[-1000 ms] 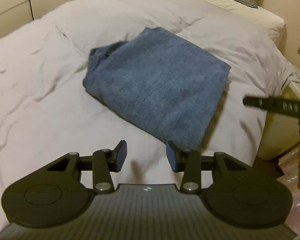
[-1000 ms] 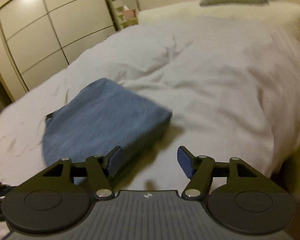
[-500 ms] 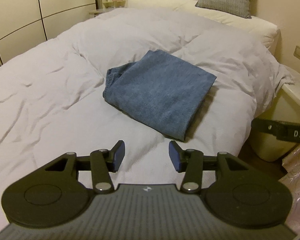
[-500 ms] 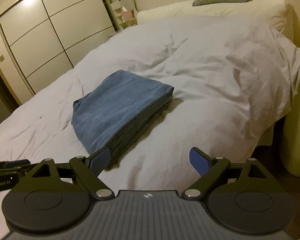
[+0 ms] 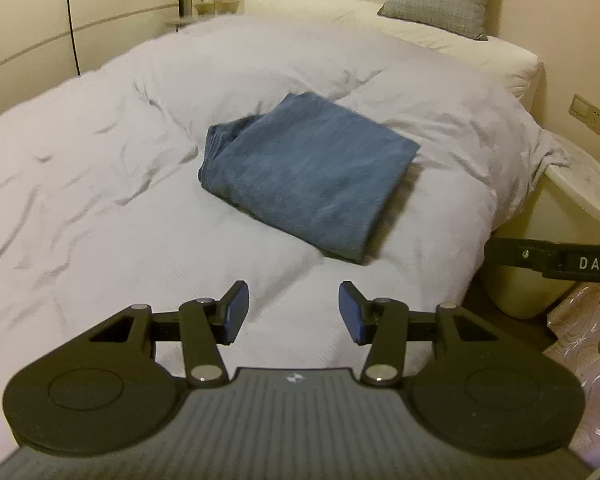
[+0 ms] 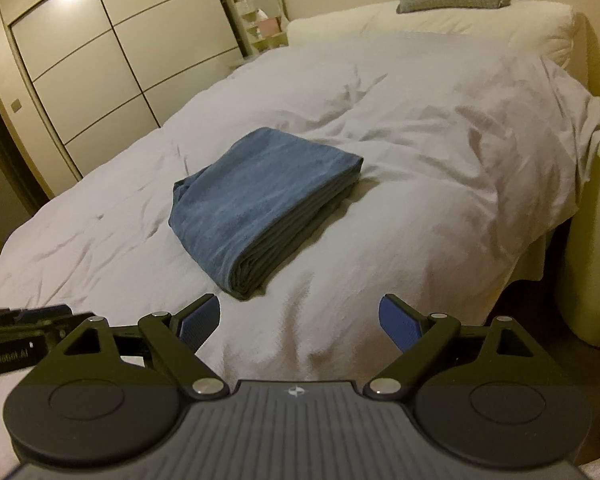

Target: Fold clothes

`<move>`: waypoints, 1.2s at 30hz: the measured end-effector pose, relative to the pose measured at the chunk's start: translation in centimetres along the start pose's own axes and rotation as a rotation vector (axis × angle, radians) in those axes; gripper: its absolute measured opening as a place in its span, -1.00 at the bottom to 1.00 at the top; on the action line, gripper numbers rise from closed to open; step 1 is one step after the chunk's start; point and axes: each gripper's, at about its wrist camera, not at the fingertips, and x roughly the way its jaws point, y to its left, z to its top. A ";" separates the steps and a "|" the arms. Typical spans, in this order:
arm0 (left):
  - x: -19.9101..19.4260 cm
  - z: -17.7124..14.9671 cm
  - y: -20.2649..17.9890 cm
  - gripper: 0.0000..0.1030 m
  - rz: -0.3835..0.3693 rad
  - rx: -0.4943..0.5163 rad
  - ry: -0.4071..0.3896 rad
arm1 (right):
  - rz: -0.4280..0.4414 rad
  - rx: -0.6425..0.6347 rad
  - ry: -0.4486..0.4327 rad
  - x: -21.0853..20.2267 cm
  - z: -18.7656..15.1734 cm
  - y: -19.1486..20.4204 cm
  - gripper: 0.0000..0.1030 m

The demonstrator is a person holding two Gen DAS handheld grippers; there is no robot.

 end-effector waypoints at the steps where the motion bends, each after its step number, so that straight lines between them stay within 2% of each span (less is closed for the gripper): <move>1: 1.2 0.3 0.8 -0.13 -0.005 0.002 0.012 | 0.007 0.003 0.009 0.8 0.1 0.2 0.73; 4: 5.6 1.7 3.3 -0.14 -0.014 0.019 0.045 | 0.014 0.014 0.046 4.1 0.8 0.6 0.73; 9: 13.3 6.2 6.9 -0.25 -0.030 0.080 0.062 | -0.079 0.115 0.061 11.2 3.2 0.3 0.72; 11: 15.0 8.5 7.7 -0.29 -0.041 0.091 0.086 | -0.101 0.175 0.069 13.3 4.0 -0.3 0.66; 13: 16.8 10.8 8.4 -0.43 -0.053 0.101 0.110 | -0.126 0.226 0.104 14.9 4.3 -0.9 0.65; 15: 17.6 13.0 8.8 -0.43 -0.071 0.105 0.145 | -0.150 0.271 0.146 16.2 4.7 -1.5 0.66; 20: 17.9 18.0 8.3 -0.43 -0.093 0.139 0.257 | -0.228 0.314 0.317 16.8 7.8 -1.4 0.58; 23: 17.6 20.5 7.9 -0.42 -0.111 0.203 0.297 | -0.270 0.334 0.373 16.2 9.0 -0.8 0.59; 30: 19.3 22.7 9.9 -0.41 -0.181 0.307 0.356 | -0.363 0.382 0.485 14.7 11.3 0.8 0.63; 36: 21.7 23.7 11.7 -0.41 -0.220 0.383 0.414 | -0.414 0.508 0.449 14.2 10.9 2.6 0.66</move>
